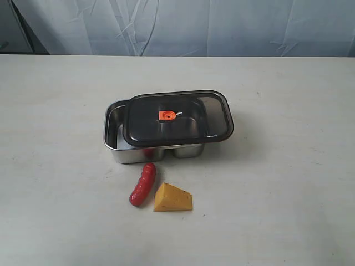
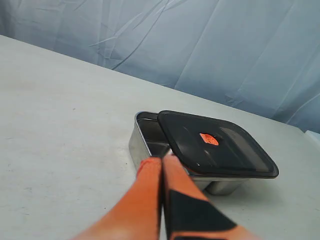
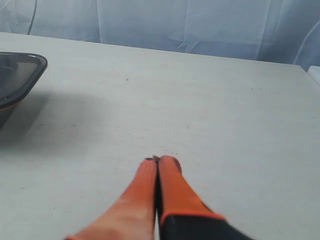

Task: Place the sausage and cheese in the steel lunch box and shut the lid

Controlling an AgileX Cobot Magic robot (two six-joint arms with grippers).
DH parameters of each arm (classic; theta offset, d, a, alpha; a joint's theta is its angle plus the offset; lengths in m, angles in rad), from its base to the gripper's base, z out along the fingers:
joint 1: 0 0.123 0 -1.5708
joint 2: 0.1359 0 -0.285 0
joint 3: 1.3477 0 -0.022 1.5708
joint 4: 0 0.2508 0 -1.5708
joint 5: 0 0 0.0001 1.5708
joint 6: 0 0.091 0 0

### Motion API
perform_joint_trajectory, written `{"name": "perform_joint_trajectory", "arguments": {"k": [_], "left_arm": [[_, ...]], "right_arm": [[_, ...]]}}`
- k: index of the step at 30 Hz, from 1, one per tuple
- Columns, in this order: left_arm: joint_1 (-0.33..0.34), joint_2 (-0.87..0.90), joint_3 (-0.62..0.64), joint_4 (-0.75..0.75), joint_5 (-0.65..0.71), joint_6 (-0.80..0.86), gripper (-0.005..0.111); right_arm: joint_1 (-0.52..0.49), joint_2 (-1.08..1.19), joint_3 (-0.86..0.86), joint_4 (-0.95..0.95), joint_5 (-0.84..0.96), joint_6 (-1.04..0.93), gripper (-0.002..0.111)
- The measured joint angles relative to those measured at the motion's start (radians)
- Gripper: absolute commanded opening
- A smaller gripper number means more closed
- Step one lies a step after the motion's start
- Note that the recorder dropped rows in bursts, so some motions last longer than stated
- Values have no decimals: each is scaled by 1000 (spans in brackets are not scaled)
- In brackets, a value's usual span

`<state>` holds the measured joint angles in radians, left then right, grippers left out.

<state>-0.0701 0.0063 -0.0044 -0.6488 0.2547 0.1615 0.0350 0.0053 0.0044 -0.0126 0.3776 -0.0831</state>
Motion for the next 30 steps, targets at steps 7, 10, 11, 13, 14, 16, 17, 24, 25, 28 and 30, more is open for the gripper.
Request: {"name": "perform_joint_trajectory", "arguments": {"k": [7,10,11,13,14,16,17,24,25,28,30], "left_arm": [[0,0,0,0,0,0,0],[0,0,0,0,0,0,0],[0,0,0,0,0,0,0],[0,0,0,0,0,0,0],[0,0,0,0,0,0,0],[0,0,0,0,0,0,0],[0,0,0,0,0,0,0],[0,0,0,0,0,0,0],[0,0,0,0,0,0,0],[0,0,0,0,0,0,0],[0,0,0,0,0,0,0]], "right_arm": [[0,0,0,4,0,0,-1],[0,0,0,4,0,0,-1],[0,0,0,4,0,0,-1],[0,0,0,4,0,0,-1],[0,0,0,4,0,0,-1],[0,0,0,-5,-2,-4,-1],[0,0,0,-26,-7,-8,-1],[0,0,0,28,-215,27,-1],[0,0,0,93,-257,47,-1],[0,0,0,341,-403,154,-1],[0,0,-2,497,-469,224,-1]]}}
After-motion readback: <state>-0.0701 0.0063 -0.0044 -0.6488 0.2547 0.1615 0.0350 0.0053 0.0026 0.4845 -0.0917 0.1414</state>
